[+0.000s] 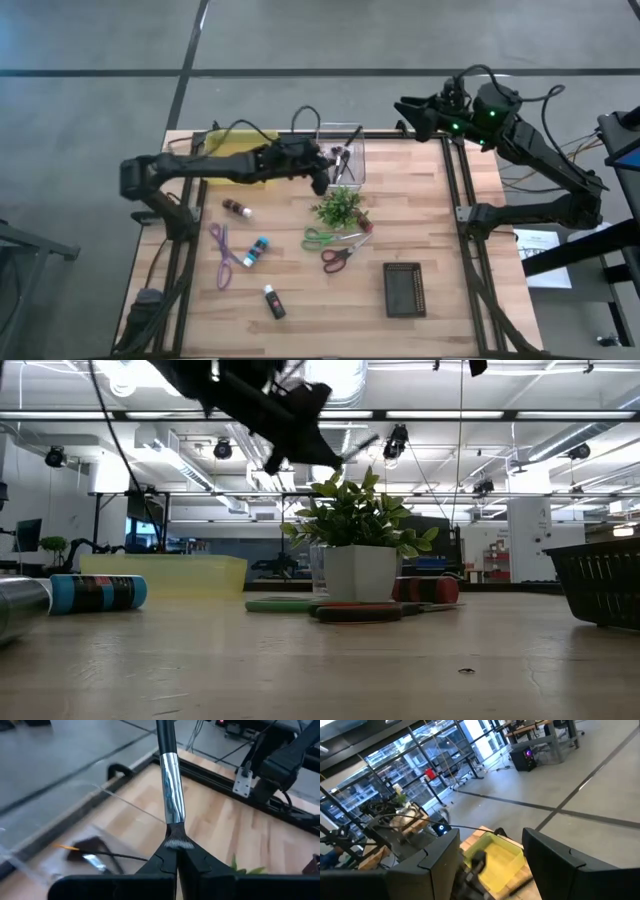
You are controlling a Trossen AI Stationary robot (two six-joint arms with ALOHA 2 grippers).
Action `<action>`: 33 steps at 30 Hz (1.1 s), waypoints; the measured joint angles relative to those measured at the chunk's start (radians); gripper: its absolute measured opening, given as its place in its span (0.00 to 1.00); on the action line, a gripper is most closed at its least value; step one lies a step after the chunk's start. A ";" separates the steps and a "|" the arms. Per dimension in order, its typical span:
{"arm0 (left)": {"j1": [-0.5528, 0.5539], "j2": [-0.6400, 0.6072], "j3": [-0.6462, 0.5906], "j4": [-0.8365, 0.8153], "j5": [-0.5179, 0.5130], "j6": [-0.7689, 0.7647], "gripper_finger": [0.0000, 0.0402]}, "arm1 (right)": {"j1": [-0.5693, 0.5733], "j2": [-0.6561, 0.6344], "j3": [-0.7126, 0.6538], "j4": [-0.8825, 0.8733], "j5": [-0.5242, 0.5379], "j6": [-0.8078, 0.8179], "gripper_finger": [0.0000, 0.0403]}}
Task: Pick & Place Paint Supplies
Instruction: Put the foundation brush into the transparent bin
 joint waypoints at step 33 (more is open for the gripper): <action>0.046 0.155 -0.001 0.106 0.000 -0.292 0.12 | 0.006 -0.006 0.000 -0.034 -0.008 -0.010 0.53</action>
